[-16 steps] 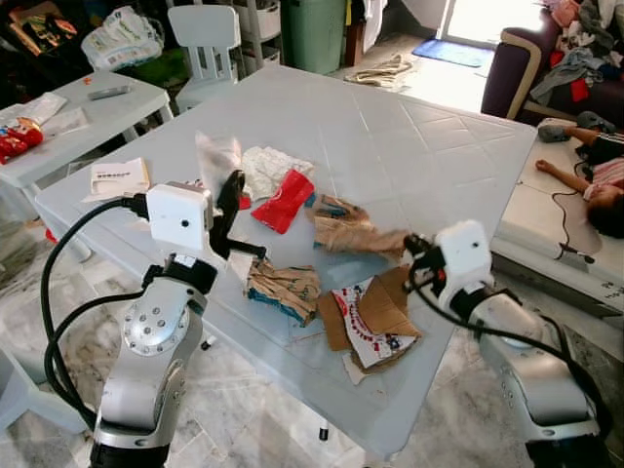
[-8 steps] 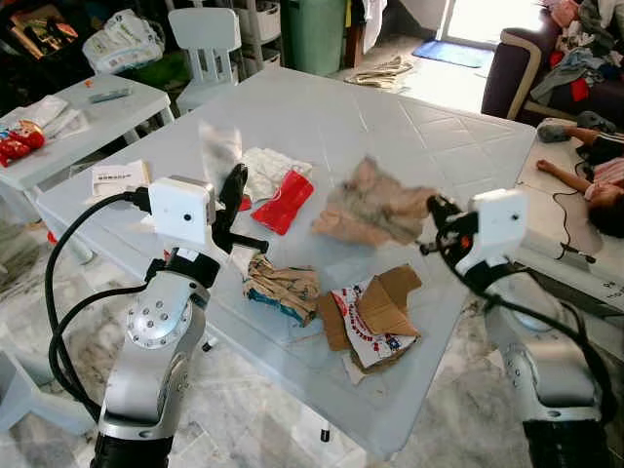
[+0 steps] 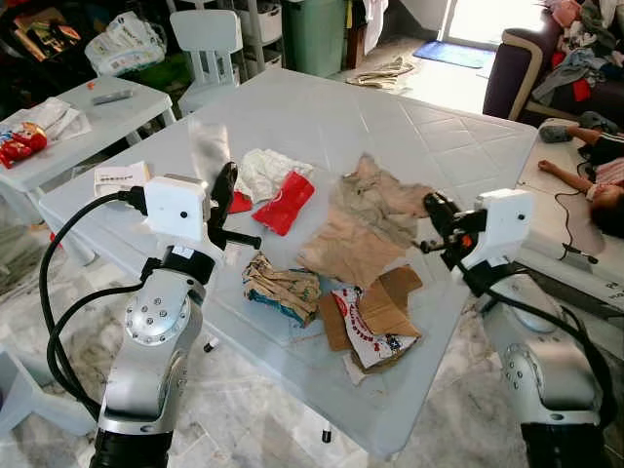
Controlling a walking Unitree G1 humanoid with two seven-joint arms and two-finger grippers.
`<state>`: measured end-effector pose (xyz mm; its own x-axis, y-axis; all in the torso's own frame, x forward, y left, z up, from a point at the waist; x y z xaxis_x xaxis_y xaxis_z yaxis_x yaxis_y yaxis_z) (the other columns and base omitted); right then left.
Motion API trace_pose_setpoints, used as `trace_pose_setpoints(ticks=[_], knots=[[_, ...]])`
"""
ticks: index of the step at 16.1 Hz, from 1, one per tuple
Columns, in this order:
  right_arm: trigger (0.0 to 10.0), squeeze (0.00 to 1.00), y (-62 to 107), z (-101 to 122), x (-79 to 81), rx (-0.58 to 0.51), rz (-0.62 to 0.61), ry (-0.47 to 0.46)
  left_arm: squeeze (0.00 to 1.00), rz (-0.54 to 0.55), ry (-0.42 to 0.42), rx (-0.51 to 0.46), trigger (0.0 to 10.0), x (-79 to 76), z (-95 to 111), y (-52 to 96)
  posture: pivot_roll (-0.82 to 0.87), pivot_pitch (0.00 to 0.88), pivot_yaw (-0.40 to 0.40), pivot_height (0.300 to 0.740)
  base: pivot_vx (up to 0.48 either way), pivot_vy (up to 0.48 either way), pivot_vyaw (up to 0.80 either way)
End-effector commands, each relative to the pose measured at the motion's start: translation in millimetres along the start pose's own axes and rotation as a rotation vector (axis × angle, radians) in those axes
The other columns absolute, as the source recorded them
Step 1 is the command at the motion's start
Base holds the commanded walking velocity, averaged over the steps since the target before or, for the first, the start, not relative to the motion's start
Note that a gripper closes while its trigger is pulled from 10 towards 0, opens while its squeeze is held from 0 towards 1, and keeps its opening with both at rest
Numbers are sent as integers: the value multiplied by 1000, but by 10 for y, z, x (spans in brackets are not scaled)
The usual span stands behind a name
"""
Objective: Picking trash to rubbish bin
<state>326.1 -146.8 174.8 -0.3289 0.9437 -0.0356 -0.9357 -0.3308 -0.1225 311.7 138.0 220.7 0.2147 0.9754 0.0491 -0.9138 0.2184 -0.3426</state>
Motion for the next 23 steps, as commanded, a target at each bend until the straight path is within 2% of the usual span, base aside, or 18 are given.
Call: trace_pose_setpoints(ticks=[1,4,5,6,7,14,17,20,23], knots=[[10000,0,16,-40,144,28,79,7,0,0,-8,-4,2392,-4,10,-16,-20,54,33,740,0,0,0],[10000,0,88,-122,346,64,208,20,0,-2,-5,-5,2863,-6,11,-21,-20,56,33,740,0,0,0],[10000,584,148,-183,455,96,284,45,0,-4,-1,-5,2980,-14,11,-22,-22,59,32,740,0,0,0],[10000,941,168,-207,487,106,304,53,0,-5,1,-4,3020,-18,9,-21,-22,59,32,740,0,0,0],[10000,1000,199,-246,511,124,321,63,0,-7,4,-3,3020,-30,5,-18,-25,61,30,740,0,0,0],[10000,1000,308,-312,601,159,427,143,0,-18,22,-1,3216,-73,-8,-22,-35,68,24,740,0,0,0],[10000,1000,241,-224,465,104,354,222,0,-25,33,3,3373,-100,-20,-12,-36,70,21,740,0,0,0],[10000,1000,145,-116,331,48,262,253,0,-31,39,4,3412,-114,-25,-13,-36,72,20,740,0,0,0],[10000,1000,61,-105,343,32,263,276,0,-40,47,5,3569,-133,-27,-18,-31,76,23,740,0,0,0]])
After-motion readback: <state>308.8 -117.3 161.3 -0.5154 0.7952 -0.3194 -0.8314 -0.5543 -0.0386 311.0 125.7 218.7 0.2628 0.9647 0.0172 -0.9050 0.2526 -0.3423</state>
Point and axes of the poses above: a point about 5 cm out from each wrist's last joint towards the gripper, its own y axis pointing back from the gripper into the wrist, its own z axis along the axis of the wrist's last joint, x = y × z, the point moved 3 cm from there along -y, pointing out of the wrist towards the gripper, and after that the axes turned 3 degrees about y, right-handed, at the moved point
